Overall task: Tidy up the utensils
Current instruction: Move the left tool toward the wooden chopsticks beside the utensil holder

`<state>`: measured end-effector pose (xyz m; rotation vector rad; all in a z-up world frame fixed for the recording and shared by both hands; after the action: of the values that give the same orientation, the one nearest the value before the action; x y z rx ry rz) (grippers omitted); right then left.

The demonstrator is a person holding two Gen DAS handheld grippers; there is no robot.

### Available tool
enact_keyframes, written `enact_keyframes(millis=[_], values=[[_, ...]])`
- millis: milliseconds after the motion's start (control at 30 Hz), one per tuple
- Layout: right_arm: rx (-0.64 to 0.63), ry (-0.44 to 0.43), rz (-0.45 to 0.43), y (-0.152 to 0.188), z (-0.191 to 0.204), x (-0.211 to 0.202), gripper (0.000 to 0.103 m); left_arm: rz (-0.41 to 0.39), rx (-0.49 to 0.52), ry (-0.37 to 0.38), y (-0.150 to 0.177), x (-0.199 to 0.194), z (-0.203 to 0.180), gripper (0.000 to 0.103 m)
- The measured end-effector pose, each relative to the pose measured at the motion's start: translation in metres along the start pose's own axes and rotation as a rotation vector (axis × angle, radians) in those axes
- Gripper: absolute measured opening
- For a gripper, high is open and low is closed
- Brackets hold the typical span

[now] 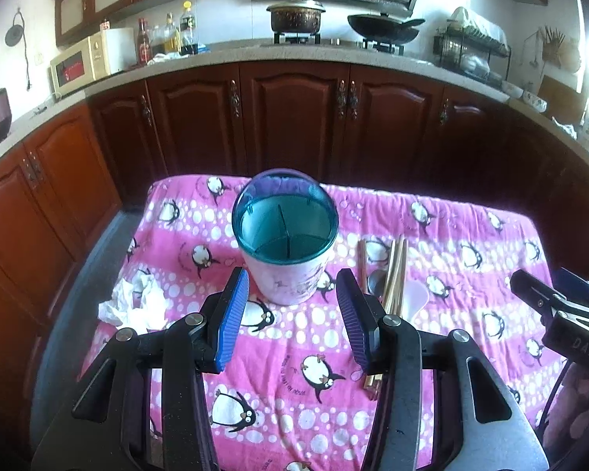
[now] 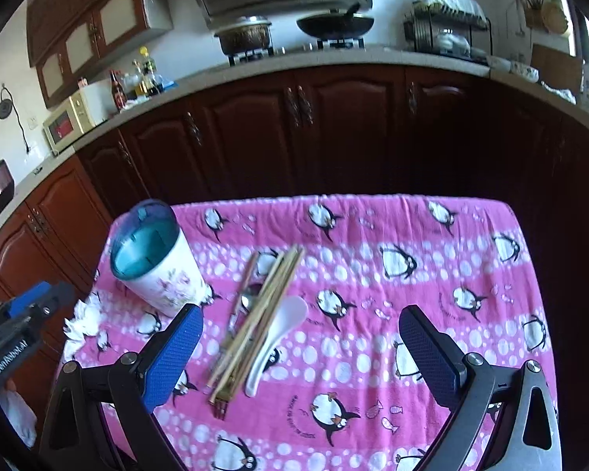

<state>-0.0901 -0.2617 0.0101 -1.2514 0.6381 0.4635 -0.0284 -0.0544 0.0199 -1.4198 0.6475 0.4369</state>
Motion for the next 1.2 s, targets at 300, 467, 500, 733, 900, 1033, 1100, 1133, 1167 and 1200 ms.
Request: enact_keyframes(millis=[300, 467, 500, 733, 900, 1033, 1100, 1133, 1167, 1200], values=[[-0.067, 0.035, -0.040, -0.006, 0.015, -0.017, 0.100, -0.021, 0.001, 0.009, -0.005, -0.009, -0.004, 0.046], [-0.083, 0.035, -0.045, -0.005, 0.024, -0.019, 0.100, -0.021, 0.003, 0.015, -0.005, -0.010, -0.005, 0.046], [-0.085, 0.035, -0.046, -0.005, 0.025, -0.019, 0.100, -0.020, 0.004, 0.015, -0.005, -0.009, -0.006, 0.046], [-0.101, 0.036, -0.039, -0.005, 0.029, -0.017, 0.100, -0.020, 0.006, 0.016, -0.005, -0.009, -0.005, 0.046], [-0.100, 0.037, -0.033, -0.004, 0.030, -0.015, 0.100, -0.015, 0.006, 0.019, -0.004, -0.008, -0.006, 0.046], [-0.095, 0.048, -0.034, -0.005, 0.028, -0.014, 0.100, -0.013, 0.005, 0.022, -0.004, -0.007, -0.006, 0.046], [-0.092, 0.051, -0.034, -0.006, 0.027, -0.014, 0.100, -0.013, 0.002, 0.023, -0.004, -0.006, -0.006, 0.046], [-0.091, 0.056, -0.033, -0.006, 0.027, -0.013, 0.100, -0.013, -0.001, 0.025, -0.003, -0.005, -0.006, 0.046], [-0.090, 0.059, -0.033, -0.006, 0.026, -0.013, 0.100, -0.012, -0.003, 0.026, -0.003, -0.004, -0.006, 0.046], [-0.088, 0.060, -0.033, -0.007, 0.025, -0.013, 0.100, -0.012, -0.005, 0.028, -0.003, -0.004, -0.006, 0.046]])
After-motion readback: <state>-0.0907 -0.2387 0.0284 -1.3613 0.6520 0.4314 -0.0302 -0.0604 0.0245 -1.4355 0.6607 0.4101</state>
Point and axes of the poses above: each gripper's, at about its wrist camera, not at the fingertips, and x roughly the way its jaws point, z to its left, y to its underside, the point moved 6 cm from there along x, roughly the way its jaws point, and after that the axes turned 3 degrees about x, right-handed, at the moved point
